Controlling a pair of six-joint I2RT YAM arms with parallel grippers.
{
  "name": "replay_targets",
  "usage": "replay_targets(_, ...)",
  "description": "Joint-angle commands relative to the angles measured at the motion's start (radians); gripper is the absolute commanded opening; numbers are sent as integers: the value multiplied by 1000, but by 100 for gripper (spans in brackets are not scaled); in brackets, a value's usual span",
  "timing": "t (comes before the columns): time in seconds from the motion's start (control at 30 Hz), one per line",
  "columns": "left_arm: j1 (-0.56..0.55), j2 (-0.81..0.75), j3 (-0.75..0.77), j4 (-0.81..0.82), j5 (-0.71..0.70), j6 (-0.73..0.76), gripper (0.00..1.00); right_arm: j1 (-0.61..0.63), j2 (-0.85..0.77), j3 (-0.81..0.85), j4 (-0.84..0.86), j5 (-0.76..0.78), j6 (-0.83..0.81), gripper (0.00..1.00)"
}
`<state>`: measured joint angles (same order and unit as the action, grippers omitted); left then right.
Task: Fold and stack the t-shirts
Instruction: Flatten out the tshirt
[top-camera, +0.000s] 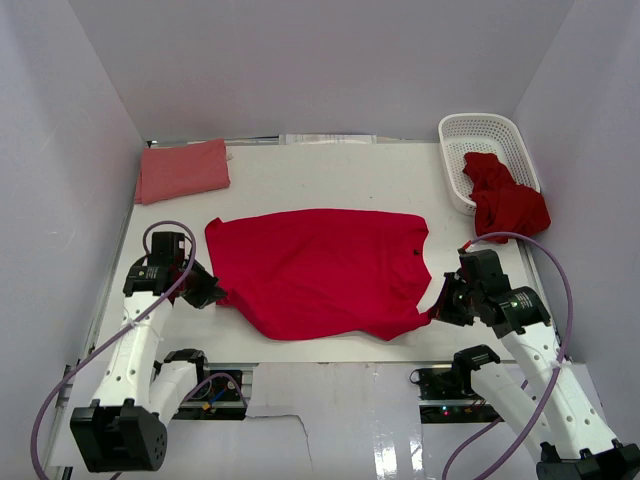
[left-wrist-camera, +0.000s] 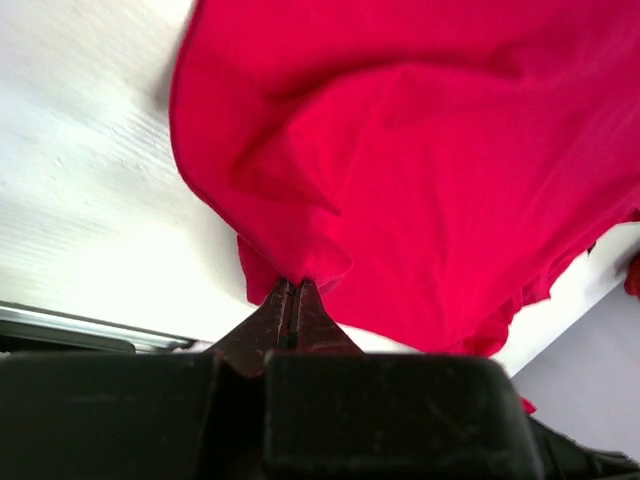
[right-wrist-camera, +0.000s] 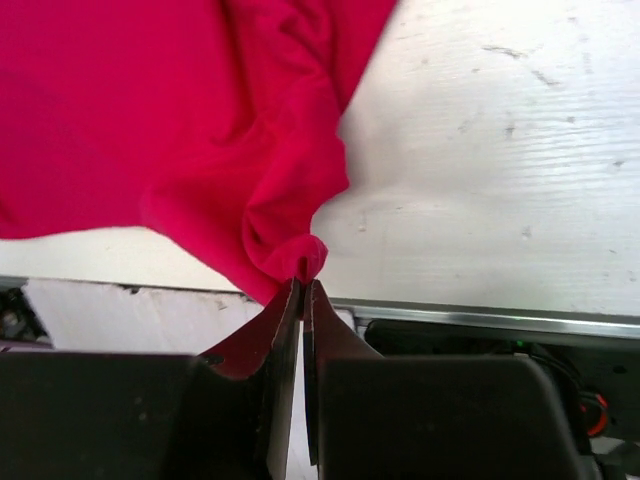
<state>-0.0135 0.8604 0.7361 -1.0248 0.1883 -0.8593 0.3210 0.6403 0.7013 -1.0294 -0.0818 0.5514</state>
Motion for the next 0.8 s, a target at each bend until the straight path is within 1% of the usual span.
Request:
replay_targets(0.0,108,83,33,-54,-67,89,0,1,42,32,-28,131,5,8)
replay_targets(0.03,147,94,2,-25,-32,121,0,1,51,32,-28,140,1,8)
replay_targets(0.07,223,106,-18,-17,41,178,0,1,64,32,-23,136,-1,8)
replay_targets(0.1,253,123,-39,1,72,201,0,1,68,30,-17,132,-2,8)
replay_targets(0.2,285,149,-79,0,111,230,0,1,90,20,-1,116,-10,8)
replay_targets(0.3,290,164,-80,-12,105,226,0,0,127,17,52,53,-34,8)
replay_targets(0.37,302,175,-67,-9,96,229,0,0,157,32,97,50,-51,8)
replay_targets(0.6,403,252,-11,20,106,286,0,0,278,95,212,14,-111,8)
replay_targets(0.77,484,293,72,28,109,328,0,-3,369,151,253,43,-149,8)
